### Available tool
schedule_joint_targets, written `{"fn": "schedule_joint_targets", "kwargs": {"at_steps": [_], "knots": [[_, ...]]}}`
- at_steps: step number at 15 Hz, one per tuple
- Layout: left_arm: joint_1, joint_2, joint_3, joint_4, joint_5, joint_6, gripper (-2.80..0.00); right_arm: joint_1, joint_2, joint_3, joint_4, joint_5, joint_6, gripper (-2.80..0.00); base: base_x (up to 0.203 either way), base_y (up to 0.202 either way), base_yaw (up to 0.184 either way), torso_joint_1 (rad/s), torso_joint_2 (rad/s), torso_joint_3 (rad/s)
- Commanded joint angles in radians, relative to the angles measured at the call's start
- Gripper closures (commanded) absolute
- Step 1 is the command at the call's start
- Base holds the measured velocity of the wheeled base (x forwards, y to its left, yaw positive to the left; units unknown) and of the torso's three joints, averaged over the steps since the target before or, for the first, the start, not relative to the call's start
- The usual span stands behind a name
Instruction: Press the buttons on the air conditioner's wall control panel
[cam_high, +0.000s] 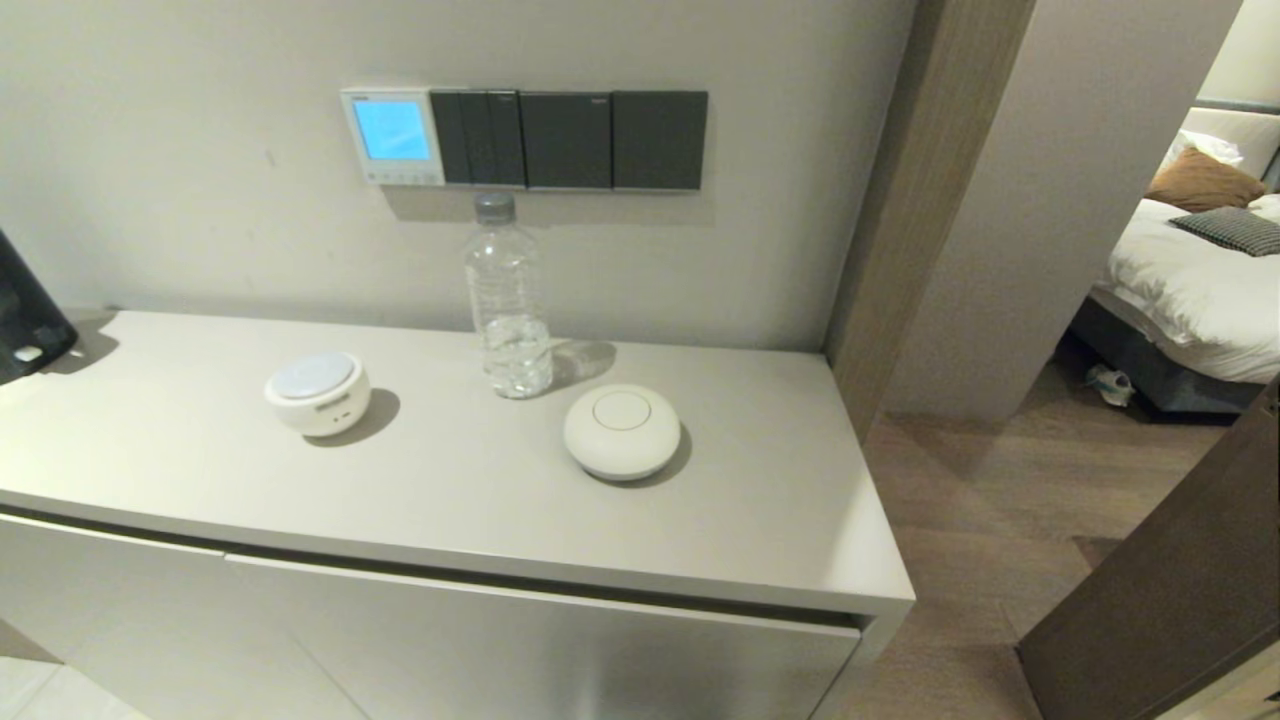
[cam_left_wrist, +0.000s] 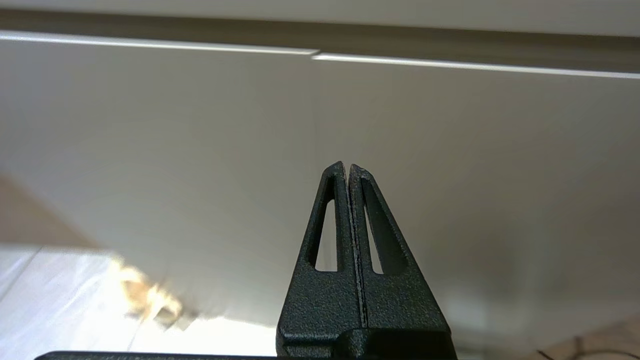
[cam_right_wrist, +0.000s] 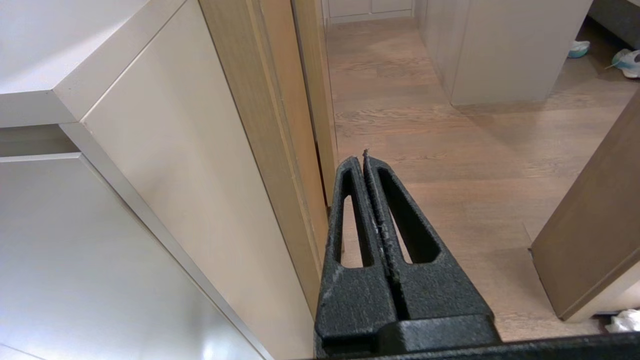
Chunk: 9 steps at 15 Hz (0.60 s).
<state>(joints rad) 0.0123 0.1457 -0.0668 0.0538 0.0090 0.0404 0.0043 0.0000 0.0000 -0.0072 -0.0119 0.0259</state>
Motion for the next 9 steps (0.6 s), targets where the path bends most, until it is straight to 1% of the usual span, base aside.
{"fn": "schedule_joint_targets", "kwargs": {"at_steps": [1,2,4,9], "knots": [[-0.005,-0.053,-0.004,0.006,-0.013,0.001,0.0,0.0,0.0,0.003,0.0,0.0,0.0,0.0,0.0,0.0,0.0,0.0,0.0,0.0],[-0.004,-0.067,0.001,0.005,-0.009,0.0,0.0,0.0,0.002,0.003,0.0,0.0,0.0,0.0,0.0,0.0,0.0,0.0,0.0,0.0],[-0.004,-0.091,0.056,-0.007,-0.004,-0.001,0.0,0.0,0.0,0.003,0.0,0.0,0.0,0.0,0.0,0.0,0.0,0.0,0.0,0.0],[-0.003,-0.144,0.057,-0.016,-0.004,-0.006,0.0,0.0,0.002,0.003,0.0,0.0,0.0,0.0,0.0,0.0,0.0,0.0,0.0,0.0]]}}
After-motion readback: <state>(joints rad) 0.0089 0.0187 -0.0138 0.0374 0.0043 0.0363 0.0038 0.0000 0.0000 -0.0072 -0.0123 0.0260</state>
